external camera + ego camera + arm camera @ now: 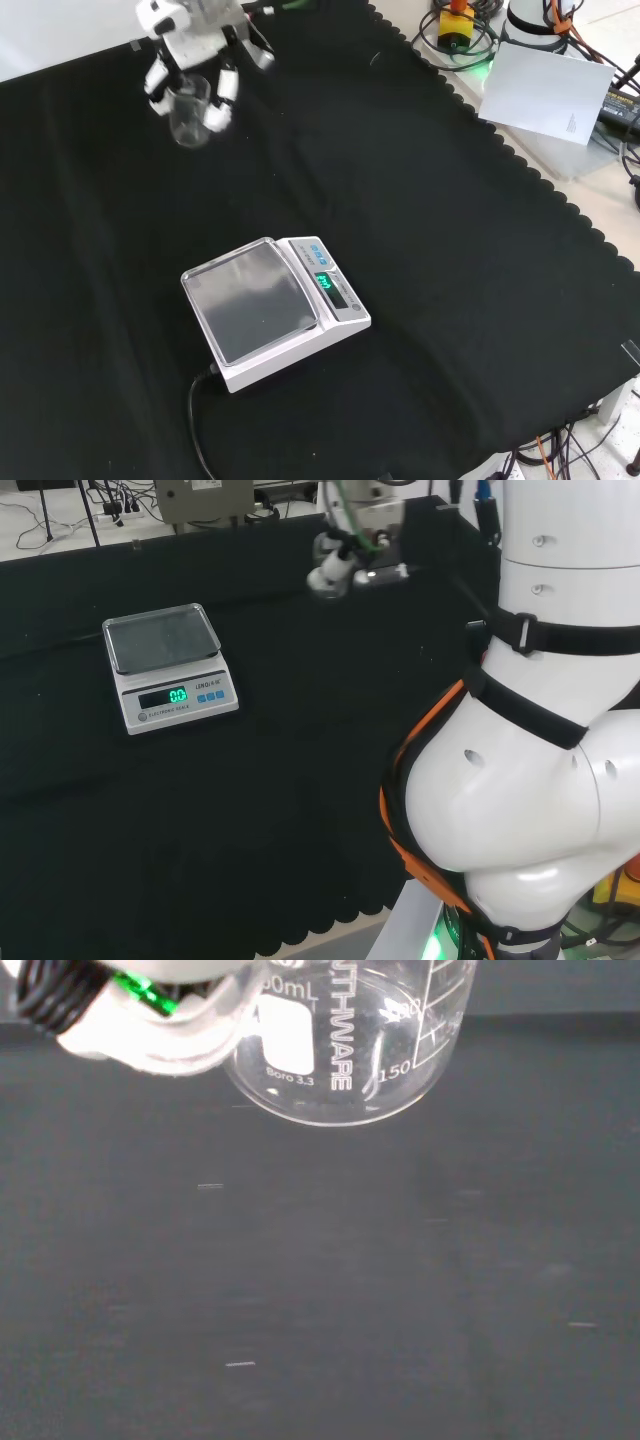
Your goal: Put the beaker on the electronic balance.
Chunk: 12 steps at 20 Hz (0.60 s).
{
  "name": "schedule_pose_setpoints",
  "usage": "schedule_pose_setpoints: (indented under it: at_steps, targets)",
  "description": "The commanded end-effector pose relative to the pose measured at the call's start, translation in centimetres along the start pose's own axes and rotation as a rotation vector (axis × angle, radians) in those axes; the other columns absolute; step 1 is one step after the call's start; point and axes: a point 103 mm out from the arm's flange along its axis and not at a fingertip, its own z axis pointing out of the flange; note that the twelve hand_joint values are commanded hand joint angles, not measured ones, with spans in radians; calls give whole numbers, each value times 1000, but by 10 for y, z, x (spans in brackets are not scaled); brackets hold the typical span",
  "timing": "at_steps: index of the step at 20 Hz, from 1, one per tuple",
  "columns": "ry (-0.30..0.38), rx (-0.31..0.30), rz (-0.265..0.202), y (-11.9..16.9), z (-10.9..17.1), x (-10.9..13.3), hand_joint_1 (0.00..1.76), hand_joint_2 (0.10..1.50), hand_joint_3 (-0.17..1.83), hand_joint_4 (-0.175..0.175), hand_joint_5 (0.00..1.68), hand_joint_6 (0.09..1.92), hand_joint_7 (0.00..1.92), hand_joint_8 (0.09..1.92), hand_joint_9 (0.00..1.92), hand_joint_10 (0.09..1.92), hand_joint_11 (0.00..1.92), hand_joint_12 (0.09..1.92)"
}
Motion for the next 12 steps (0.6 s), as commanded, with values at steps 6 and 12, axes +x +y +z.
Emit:
schedule_pose_setpoints:
  at_steps: [6,12]
  targets:
    - [-6,-1,-190,23,-5,164,1220,728,963,-68,833,1418,962,1521,1249,1234,1304,908]
    - [-16,18,-242,44,-1,213,1221,727,964,-72,833,1418,964,1520,1251,1234,1304,909]
